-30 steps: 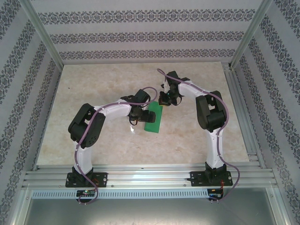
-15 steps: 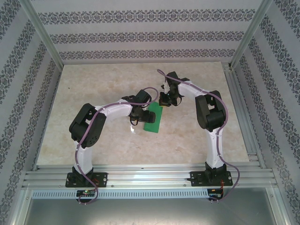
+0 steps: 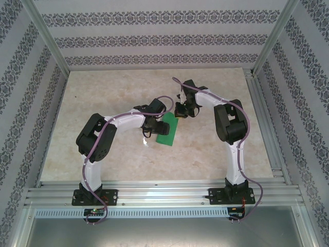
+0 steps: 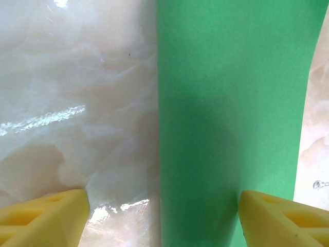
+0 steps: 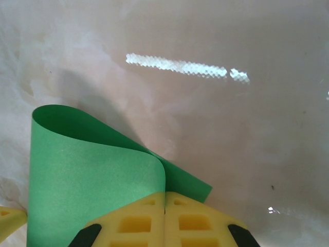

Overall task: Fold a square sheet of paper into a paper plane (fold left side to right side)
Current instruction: First fold in half a square sheet of paper at the center of the table.

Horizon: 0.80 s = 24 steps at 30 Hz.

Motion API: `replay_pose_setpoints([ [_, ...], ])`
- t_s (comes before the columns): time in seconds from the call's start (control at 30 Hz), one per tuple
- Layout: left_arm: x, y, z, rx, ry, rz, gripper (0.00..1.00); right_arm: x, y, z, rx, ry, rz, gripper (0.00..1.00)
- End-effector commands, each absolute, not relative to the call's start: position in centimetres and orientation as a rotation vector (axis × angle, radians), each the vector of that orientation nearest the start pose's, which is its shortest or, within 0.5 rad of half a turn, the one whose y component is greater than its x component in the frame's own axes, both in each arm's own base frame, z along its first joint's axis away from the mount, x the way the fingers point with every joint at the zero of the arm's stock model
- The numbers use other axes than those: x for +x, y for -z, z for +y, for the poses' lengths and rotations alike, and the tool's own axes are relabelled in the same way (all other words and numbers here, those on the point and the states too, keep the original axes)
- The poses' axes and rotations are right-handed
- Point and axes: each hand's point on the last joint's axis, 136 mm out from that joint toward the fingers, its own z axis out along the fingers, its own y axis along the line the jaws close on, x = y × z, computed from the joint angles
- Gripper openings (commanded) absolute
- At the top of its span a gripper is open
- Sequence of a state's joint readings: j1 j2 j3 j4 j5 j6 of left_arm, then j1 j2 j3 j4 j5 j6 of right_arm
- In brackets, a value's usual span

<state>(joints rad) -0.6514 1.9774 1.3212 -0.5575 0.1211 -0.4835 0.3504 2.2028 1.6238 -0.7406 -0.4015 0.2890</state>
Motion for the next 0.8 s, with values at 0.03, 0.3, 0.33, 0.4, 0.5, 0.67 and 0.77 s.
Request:
replay_pose_setpoints([
  [0.03,32.73,-0.3,-28.66,0.321,0.397,2.913,0.77,42.25,-2.18,22.21,-0.162,-0.695,2.929,0.0],
  [0.3,32.63,0.08,-28.64,0.324,0.388,2.922,0.77,42.6,-2.26,22.08,-0.16,-0.684,2.927,0.0],
  [0.33,32.65,0.11,-28.64,0.324,0.387,2.922,0.77,42.71,-2.29,22.03,-0.159,-0.681,2.925,0.0],
  [0.4,32.63,0.07,-28.72,0.329,0.387,2.922,0.78,42.86,-2.31,21.97,-0.156,-0.679,2.925,0.0],
  [0.5,32.74,-0.08,-28.8,0.33,0.39,2.918,0.78,43.09,-2.43,21.91,-0.154,-0.675,2.922,0.0],
  [0.67,32.7,0.06,-28.86,0.333,0.388,2.921,0.79,43.16,-2.19,21.82,-0.152,-0.666,2.931,0.0],
  [0.77,32.68,0.2,-28.84,0.336,0.383,2.923,0.79,43.16,-2.0,21.8,-0.15,-0.667,2.935,0.0],
])
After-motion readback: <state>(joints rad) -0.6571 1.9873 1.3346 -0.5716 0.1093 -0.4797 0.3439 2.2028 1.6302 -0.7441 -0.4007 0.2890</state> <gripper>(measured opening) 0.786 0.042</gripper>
